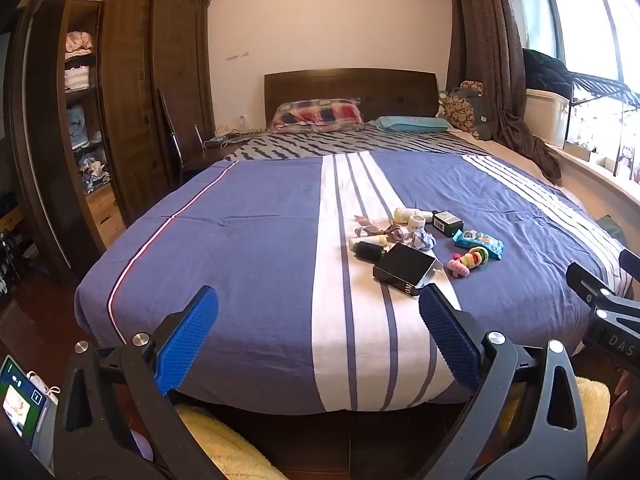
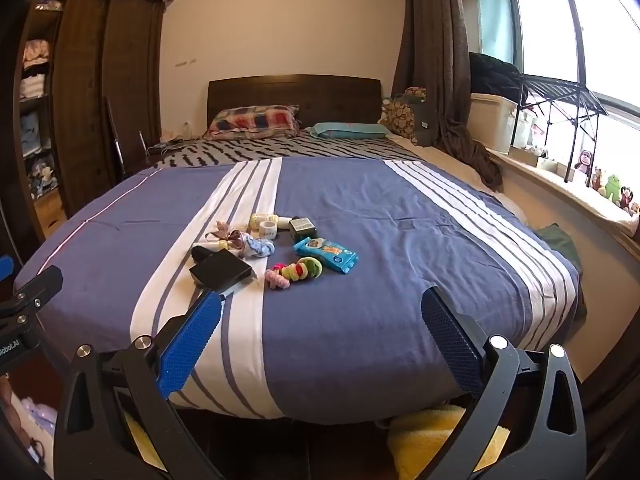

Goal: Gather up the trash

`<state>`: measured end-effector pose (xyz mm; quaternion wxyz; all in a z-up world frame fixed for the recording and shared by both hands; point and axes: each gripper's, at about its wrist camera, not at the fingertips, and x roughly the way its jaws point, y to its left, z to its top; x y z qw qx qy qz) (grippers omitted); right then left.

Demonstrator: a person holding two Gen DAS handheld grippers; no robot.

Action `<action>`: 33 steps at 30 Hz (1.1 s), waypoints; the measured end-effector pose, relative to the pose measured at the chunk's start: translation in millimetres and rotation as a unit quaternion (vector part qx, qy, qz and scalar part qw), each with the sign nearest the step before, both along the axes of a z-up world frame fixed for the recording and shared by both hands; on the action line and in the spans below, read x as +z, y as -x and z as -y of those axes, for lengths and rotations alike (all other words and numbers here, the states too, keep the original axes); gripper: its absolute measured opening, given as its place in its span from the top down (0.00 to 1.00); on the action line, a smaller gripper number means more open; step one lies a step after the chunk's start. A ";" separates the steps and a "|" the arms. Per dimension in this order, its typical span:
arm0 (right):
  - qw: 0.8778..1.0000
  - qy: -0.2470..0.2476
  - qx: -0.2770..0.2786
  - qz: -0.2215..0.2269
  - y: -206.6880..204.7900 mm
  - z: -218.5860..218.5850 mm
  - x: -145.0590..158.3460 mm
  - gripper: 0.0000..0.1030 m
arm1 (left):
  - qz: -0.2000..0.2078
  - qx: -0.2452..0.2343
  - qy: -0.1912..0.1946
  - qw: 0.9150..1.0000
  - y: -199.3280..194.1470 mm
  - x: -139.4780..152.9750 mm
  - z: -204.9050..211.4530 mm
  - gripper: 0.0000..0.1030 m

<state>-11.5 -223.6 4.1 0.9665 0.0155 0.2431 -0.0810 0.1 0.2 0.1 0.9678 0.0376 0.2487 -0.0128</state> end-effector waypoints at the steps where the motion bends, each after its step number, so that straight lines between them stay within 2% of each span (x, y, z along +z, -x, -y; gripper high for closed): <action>1: 1.000 0.003 0.000 -0.003 -0.3 -0.2 0.1 0.03 | 0.000 -0.001 0.001 1.000 0.0 0.1 0.0 0.08; 33: 1.000 -0.002 0.003 0.003 2.9 -1.0 0.0 0.03 | 0.014 0.014 0.015 1.000 3.8 8.8 -12.2 0.08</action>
